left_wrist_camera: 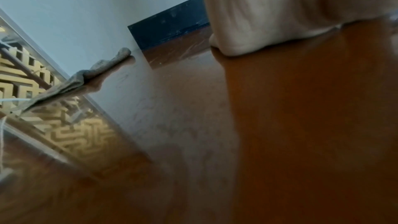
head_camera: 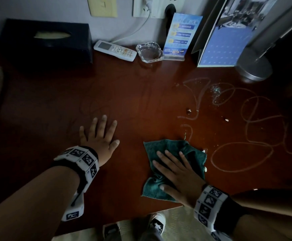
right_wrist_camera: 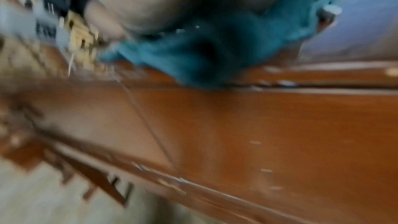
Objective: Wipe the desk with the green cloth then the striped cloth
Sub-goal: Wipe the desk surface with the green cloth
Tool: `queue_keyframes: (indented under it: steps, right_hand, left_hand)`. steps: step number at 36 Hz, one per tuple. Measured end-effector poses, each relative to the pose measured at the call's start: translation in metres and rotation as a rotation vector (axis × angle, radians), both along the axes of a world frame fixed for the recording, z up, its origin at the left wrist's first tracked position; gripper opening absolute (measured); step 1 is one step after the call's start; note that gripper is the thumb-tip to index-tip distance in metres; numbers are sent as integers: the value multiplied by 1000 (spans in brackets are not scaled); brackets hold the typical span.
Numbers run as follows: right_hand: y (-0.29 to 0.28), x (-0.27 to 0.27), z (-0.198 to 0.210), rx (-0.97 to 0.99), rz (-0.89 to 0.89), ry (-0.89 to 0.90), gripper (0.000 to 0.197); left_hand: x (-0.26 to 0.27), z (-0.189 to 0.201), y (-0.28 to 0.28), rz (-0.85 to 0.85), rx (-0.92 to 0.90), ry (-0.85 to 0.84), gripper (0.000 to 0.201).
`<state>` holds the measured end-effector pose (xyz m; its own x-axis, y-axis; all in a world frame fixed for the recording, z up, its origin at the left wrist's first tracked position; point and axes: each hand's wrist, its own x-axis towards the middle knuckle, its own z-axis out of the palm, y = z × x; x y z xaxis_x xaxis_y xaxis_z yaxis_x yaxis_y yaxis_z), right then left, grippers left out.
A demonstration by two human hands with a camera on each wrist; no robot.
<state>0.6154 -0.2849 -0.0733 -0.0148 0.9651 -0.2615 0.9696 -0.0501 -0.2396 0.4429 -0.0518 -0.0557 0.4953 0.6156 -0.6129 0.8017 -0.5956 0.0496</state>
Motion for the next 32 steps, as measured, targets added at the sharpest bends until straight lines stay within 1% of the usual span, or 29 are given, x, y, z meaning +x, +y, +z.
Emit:
queue_keyframes:
  steps: [2,4,6,10,14,21,25,32]
  right_hand:
    - [-2,-4,4,46,-75,88,58]
    - [-2,-14,10,116,-172,121,51]
    - [-1,-21,12,151,-241,63,46]
    - [3,-23,6,77,-302,-38,55]
    - [1,-17,0,45,-282,-54,56]
    - [-6,3,-2,9,-190,-77,56]
    - [-8,19,-4,-7,-137,-90,56]
    - [-10,46,-2,-21,-111,-102,55]
  left_hand:
    - [1,0,-2,15,12,-17,59]
    - [2,2,-3,29,21,0,58]
    - [6,7,-5,43,30,20,58]
    - [18,20,-8,73,99,-21,55]
    - [34,26,-12,74,96,-77,53]
    - [71,23,-27,-25,59,-133,55]
    - [87,17,-32,-62,54,-124,57]
    - [103,9,-34,-77,16,-63,58]
